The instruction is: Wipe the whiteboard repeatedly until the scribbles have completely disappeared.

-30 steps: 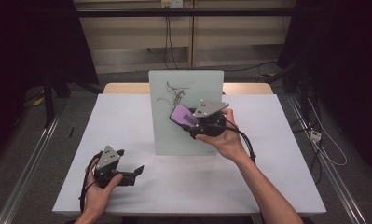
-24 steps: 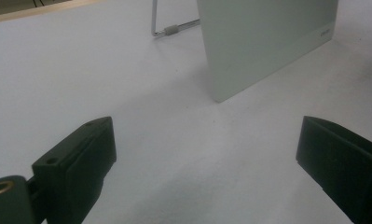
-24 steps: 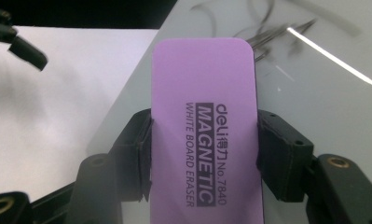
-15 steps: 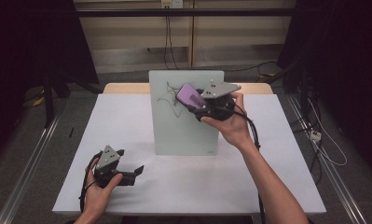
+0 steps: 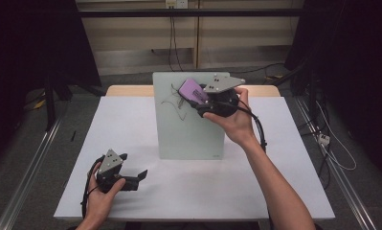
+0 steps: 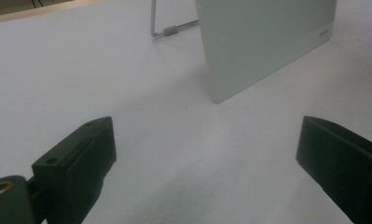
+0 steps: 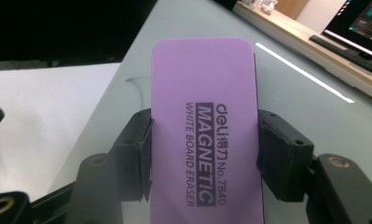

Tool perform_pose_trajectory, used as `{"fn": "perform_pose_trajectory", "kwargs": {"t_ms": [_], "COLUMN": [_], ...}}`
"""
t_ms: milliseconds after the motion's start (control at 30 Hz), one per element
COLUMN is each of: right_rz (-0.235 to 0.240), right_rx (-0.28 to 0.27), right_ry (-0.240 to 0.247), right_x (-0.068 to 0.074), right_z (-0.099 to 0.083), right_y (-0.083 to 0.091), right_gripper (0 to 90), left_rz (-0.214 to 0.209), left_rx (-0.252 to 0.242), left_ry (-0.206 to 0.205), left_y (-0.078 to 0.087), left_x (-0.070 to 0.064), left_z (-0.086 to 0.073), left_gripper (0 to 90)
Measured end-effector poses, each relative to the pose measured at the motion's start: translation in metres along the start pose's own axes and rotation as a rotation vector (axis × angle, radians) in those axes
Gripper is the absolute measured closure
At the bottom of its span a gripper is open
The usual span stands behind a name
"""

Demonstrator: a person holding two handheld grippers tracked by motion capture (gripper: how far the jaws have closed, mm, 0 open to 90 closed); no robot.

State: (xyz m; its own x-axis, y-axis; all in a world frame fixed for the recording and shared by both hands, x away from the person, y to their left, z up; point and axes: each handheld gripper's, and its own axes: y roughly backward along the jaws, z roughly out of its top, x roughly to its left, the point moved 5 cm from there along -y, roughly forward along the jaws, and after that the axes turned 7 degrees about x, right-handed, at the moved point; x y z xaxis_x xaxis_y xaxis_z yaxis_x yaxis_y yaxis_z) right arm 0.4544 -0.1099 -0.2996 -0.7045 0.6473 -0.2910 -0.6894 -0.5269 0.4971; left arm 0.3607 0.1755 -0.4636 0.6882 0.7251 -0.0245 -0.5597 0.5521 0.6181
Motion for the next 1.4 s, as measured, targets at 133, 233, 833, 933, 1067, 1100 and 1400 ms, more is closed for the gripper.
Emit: {"fn": "perform_pose_trajectory", "kwargs": {"t_ms": [133, 233, 833, 933, 1067, 1100, 1400], "right_rz": [0.021, 0.040, 0.179, 0.194, 0.198, 0.199, 0.144], "right_rx": [0.007, 0.015, 0.089, 0.100, 0.102, 0.101, 0.058], "right_ry": [0.005, 0.009, 0.031, 0.038, 0.040, 0.034, 0.012], "right_x": [0.011, 0.022, 0.078, 0.084, 0.085, 0.085, 0.063], "right_z": [-0.005, -0.011, -0.045, -0.048, -0.047, -0.047, -0.031], "right_y": [-0.008, -0.015, -0.053, -0.058, -0.058, -0.058, -0.044], "right_gripper": [41.7, 41.7, 41.8, 41.8, 41.7, 41.8, 41.7], "left_rz": [0.000, 0.001, 0.000, 0.000, -0.001, -0.002, 0.000], "left_rx": [0.003, 0.002, -0.002, -0.001, -0.002, -0.002, -0.001], "left_ry": [0.000, -0.001, -0.001, 0.000, -0.002, -0.002, 0.001], "left_y": [0.000, 0.000, 0.001, 0.001, 0.001, 0.001, 0.001], "left_x": [-0.001, 0.000, 0.000, 0.000, 0.000, 0.000, 0.000], "left_z": [0.000, 0.000, 0.000, 0.000, 0.000, 0.000, 0.000], "left_gripper": [4.7, 4.7, 4.7, 4.7, 4.8, 4.7, 4.7]}}
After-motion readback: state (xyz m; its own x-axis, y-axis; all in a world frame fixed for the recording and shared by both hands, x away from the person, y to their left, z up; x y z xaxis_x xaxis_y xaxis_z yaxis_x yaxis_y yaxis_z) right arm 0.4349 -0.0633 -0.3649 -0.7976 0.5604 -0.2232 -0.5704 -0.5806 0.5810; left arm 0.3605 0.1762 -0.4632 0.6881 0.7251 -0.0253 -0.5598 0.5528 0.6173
